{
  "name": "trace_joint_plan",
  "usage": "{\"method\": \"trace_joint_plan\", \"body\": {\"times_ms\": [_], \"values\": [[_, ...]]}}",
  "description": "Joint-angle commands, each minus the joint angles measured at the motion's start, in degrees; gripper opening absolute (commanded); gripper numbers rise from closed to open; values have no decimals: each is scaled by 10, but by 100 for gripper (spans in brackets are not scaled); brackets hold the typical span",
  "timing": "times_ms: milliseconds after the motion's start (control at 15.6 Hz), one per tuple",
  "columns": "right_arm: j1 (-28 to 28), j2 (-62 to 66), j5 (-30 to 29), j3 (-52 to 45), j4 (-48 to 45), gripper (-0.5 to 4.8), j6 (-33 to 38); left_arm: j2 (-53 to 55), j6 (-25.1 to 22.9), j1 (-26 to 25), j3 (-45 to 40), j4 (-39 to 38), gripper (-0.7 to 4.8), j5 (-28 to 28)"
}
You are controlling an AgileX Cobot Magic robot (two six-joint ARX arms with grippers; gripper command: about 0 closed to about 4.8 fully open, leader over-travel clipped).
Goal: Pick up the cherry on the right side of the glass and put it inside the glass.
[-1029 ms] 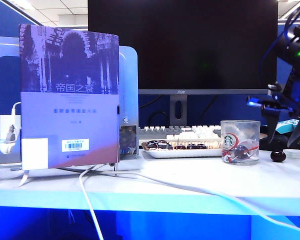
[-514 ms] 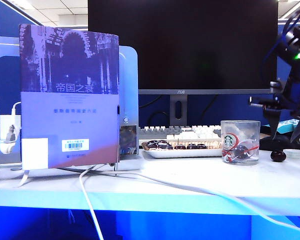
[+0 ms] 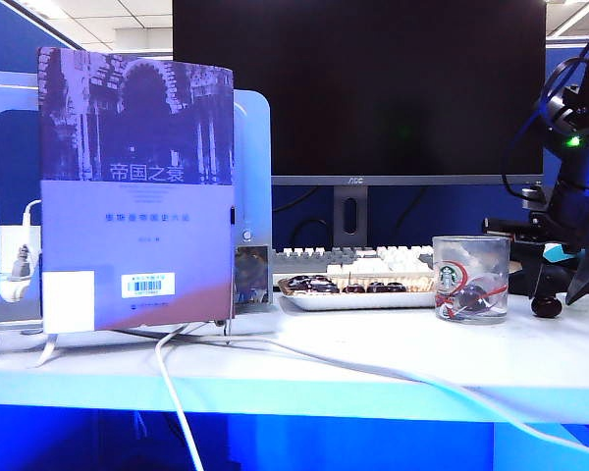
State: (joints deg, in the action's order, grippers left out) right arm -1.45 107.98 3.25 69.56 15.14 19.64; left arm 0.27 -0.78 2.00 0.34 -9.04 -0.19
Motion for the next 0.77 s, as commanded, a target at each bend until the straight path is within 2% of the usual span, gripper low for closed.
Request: {"method": "trace_joint_plan", "body": {"times_ms": [64, 643, 772], "values": [[0, 7, 3, 2, -11, 220, -2, -2, -3, 0, 0, -7, -5, 2], [0, 14, 3, 2, 26, 220, -6, -2, -3, 0, 0, -7, -5, 2], [1, 14, 24, 2, 44, 220, -9, -2, -3, 0, 0, -7, -5, 2]]}}
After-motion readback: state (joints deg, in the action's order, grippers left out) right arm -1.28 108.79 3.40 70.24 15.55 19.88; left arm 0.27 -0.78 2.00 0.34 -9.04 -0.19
